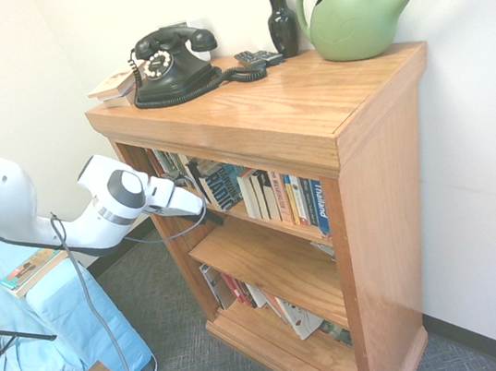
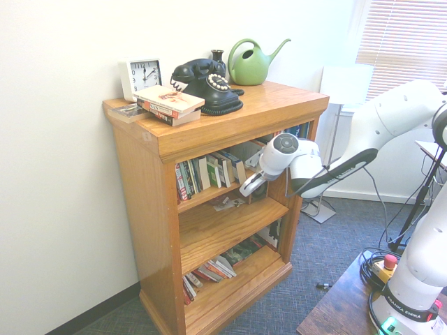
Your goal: Put the book on the shelf
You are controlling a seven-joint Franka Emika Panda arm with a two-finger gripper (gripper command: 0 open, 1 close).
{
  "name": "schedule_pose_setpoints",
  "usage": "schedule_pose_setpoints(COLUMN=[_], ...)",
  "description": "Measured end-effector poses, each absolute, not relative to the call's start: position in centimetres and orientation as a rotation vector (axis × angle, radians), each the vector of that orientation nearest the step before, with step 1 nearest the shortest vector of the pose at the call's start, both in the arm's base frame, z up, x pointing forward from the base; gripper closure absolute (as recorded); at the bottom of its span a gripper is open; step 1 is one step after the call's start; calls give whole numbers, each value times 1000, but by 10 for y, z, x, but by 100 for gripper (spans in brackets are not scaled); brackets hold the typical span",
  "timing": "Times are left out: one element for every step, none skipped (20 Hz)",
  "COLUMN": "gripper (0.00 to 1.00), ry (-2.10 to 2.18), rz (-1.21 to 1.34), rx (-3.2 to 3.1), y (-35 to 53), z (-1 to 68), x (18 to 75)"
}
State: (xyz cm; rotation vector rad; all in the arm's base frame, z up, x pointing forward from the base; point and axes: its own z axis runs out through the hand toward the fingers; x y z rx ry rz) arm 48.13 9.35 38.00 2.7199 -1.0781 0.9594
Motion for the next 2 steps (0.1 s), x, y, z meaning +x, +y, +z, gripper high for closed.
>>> schedule_pose_setpoints(gripper=[0, 0], ry=[-1082, -1091], rz=[954, 943], rx=[2724, 2732], y=[92, 89], z=[381, 382], x=[466, 451])
